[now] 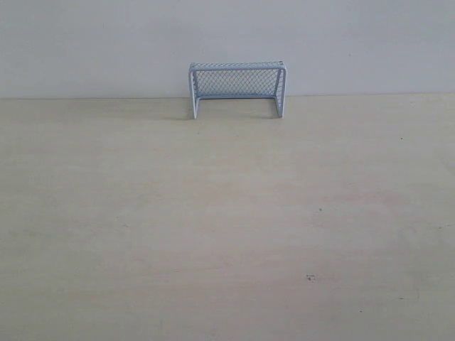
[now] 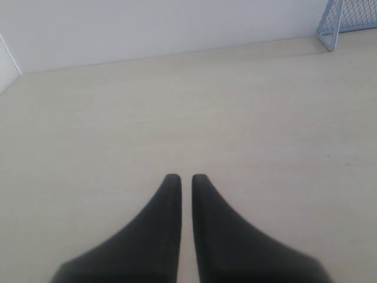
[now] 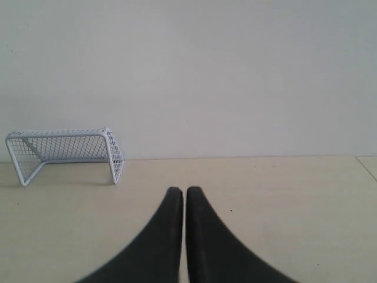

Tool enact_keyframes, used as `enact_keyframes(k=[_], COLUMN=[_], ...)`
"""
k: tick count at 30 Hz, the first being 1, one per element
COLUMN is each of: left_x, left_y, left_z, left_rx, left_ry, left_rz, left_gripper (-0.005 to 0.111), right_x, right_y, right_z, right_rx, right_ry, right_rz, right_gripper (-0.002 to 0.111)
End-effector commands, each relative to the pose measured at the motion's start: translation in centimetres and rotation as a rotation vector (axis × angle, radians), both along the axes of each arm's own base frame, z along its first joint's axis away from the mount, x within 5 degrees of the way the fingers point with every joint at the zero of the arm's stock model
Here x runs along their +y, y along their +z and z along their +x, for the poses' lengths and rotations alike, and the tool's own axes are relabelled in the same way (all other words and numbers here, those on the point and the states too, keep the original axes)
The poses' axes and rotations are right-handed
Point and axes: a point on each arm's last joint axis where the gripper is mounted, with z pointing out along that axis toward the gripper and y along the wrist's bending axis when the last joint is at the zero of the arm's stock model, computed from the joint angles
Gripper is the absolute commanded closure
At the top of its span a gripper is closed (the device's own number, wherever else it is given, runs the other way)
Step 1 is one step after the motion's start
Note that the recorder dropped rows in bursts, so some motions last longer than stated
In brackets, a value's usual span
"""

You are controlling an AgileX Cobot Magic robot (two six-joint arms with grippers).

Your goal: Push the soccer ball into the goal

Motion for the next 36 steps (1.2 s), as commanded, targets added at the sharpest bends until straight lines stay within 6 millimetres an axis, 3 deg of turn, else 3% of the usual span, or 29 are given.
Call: enact_keyframes(k=[1,25,36], left_x=[-0.1,-0.1,-0.1], left_y=[0.1,0.1,0.1], left_z=[0.0,0.0,0.0], left_rx=[-0.003,-0.003,-0.003], left_ry=[-0.006,-0.006,-0.006], left_rz=[-0.008,-0.008,-0.008], left_gripper=[0.100,0.100,0.100], right_x=[-0.1,-0.3,-0.3], right_y=[-0.8,-6.9,-6.9], right_z=[-1.0,-4.1,-4.1], right_rx=[-0.021,-0.020,-0.019], right_ry=[-0.013,-0.030,-0.028], right_rz=[-0.003,0.004,0.002], right_gripper=[0.108,0.108,0.108])
